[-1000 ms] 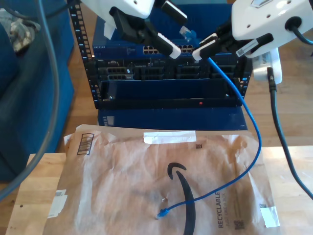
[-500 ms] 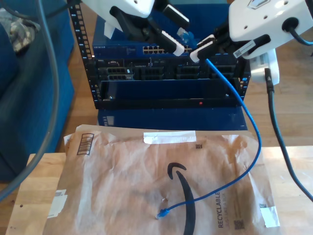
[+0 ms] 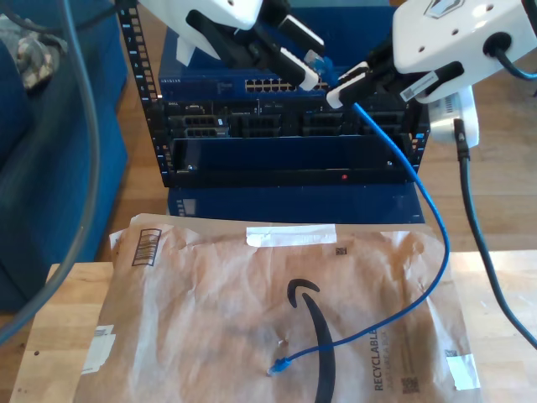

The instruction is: Grab the cable and plug it in

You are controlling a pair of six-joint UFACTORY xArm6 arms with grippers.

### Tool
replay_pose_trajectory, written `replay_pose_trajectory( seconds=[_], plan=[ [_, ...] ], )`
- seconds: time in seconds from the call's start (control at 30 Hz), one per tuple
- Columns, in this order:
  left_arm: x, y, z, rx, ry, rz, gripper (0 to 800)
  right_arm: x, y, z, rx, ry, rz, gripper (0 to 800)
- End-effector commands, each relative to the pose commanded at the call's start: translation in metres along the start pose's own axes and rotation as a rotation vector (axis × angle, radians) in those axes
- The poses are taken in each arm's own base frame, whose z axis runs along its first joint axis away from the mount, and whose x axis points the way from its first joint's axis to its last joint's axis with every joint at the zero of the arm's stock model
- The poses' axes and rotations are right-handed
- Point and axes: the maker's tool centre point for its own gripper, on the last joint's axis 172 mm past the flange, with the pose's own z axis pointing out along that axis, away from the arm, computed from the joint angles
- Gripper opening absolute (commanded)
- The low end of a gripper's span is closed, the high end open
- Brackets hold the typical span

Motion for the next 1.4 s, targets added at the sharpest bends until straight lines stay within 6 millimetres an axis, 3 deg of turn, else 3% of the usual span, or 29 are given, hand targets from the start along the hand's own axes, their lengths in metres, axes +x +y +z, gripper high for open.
replay_pose_trajectory(
  seconds=[0.37,0.8,1.03,1.13,1.2,1.27,1.33,1.4],
  plan=[
    [0.0,0.008,-0.004,-0.039,0.0,-0.002,179,0.0,0.0,0.0,-0.001,0.002,0.0,10],
    [0.0,0.008,-0.003,-0.036,-0.008,-0.005,160,-0.001,0.0,-0.001,0.002,-0.001,-0.002,10],
    [0.005,0.012,-0.001,-0.047,-0.012,-0.019,29,-0.003,0.0,-0.001,0.002,-0.001,-0.004,43],
    [0.011,0.008,0.006,-0.03,-0.013,-0.033,1,-0.001,-0.001,0.0,0.0,0.0,-0.002,135],
    [0.011,0.007,0.007,-0.028,-0.014,-0.033,1,0.0,-0.002,0.001,-0.002,0.0,0.0,417],
    [0.011,0.007,0.007,-0.026,-0.014,-0.032,1,0.0,-0.002,0.001,-0.003,0.001,0.001,588],
    [0.011,0.007,0.007,-0.026,-0.014,-0.034,1,-0.001,-0.004,0.0,0.003,-0.002,0.0,701],
    [0.01,0.007,0.006,-0.029,-0.015,-0.036,1,-0.009,-0.005,-0.007,0.02,-0.006,-0.022,749]
  ],
)
